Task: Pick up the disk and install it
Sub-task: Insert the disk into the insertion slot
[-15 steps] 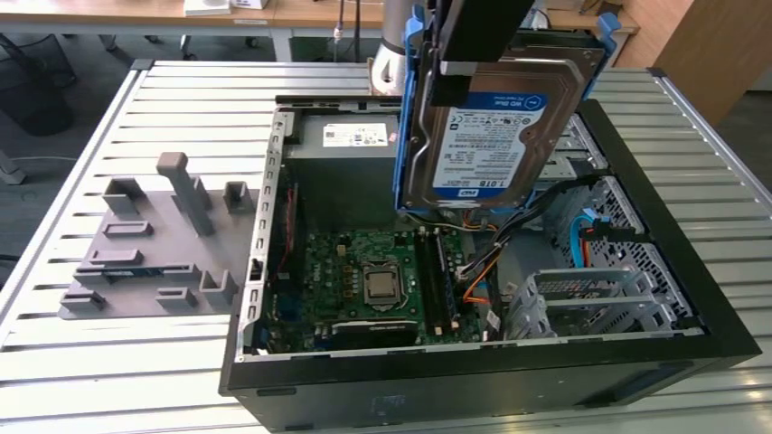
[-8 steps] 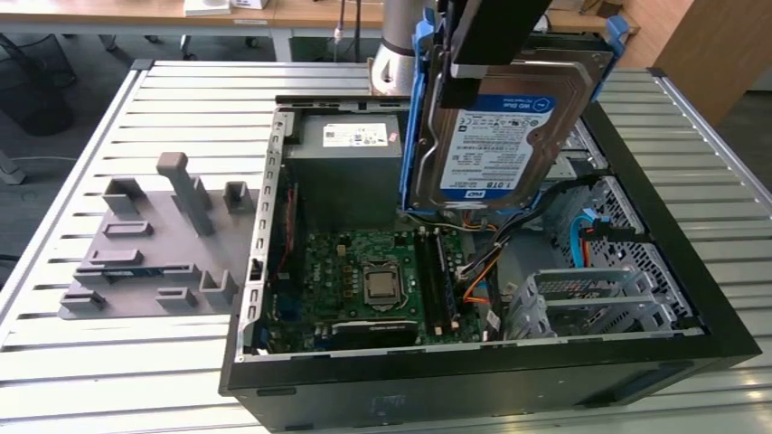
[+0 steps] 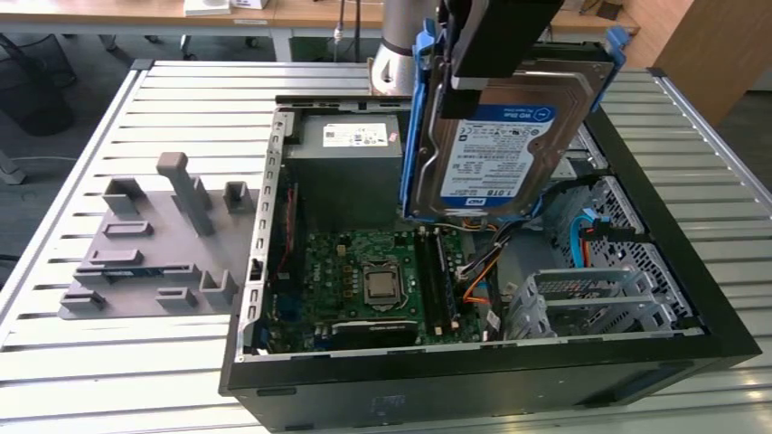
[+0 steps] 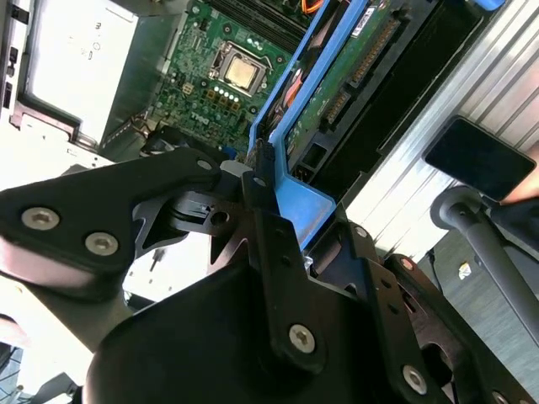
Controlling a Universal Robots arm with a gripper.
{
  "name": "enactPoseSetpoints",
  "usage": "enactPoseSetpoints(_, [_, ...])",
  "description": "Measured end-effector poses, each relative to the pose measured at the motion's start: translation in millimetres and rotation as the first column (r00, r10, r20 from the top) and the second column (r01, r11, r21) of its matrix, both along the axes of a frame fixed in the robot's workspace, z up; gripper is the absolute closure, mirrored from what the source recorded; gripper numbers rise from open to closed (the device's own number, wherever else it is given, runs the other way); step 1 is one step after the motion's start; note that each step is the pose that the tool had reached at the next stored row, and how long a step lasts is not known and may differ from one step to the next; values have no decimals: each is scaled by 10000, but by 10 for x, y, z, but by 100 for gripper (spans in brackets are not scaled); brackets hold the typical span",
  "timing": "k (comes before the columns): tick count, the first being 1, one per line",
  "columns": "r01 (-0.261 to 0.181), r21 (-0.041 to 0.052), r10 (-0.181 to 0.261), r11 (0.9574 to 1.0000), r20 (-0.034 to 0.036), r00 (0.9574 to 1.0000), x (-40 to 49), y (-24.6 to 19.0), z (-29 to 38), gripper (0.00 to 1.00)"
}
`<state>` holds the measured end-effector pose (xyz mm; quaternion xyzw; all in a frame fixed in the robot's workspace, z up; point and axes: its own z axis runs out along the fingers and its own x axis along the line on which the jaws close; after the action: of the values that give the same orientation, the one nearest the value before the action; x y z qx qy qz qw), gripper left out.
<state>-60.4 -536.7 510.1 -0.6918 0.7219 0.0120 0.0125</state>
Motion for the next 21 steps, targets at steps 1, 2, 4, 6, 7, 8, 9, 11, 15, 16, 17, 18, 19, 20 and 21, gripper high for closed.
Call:
enactPoseSetpoints(1, [0, -1, 0, 10000, 0, 10000, 0, -6, -3, 64])
enactPoseSetpoints(2, [-1, 2, 1, 10000, 0, 10000, 1, -9, -6, 64])
enactPoseSetpoints(4, [-6, 0, 6, 10000, 0, 10000, 13, -10, -9, 64])
enactPoseSetpoints(6, [-8, 2, 8, 10000, 1, 10000, 39, -11, -11, 64])
enactPoseSetpoints(7, [-10, 1, 10, 10000, 0, 10000, 55, -10, -11, 64])
enactPoseSetpoints(8, [-12, -1, 12, 10000, 0, 10000, 73, -10, -12, 64])
enactPoseSetpoints(9, [-15, -1, 15, 10000, -1, 10000, 93, -10, -13, 64])
enactPoseSetpoints(11, [-17, 0, 17, 10000, 0, 10000, 132, -11, -15, 64])
enactPoseSetpoints(15, [-24, 0, 24, 10000, 0, 10000, 169, -10, -24, 64])
enactPoseSetpoints(16, [-25, 0, 25, 10000, 0, 10000, 169, -10, -28, 64])
enactPoseSetpoints(17, [-29, -1, 29, 10000, 0, 10000, 170, -12, -33, 64])
enactPoseSetpoints(18, [-35, -2, 35, 10000, 2, 10000, 170, -17, -39, 64])
enactPoseSetpoints(19, [-39, -2, 39, 10000, 4, 10000, 170, -21, -45, 64])
enactPoseSetpoints(20, [-44, 0, 44, 10000, 8, 10000, 170, -26, -51, 64])
enactPoseSetpoints(21, [-50, -1, 50, 10000, 10, 10000, 171, -33, -58, 64])
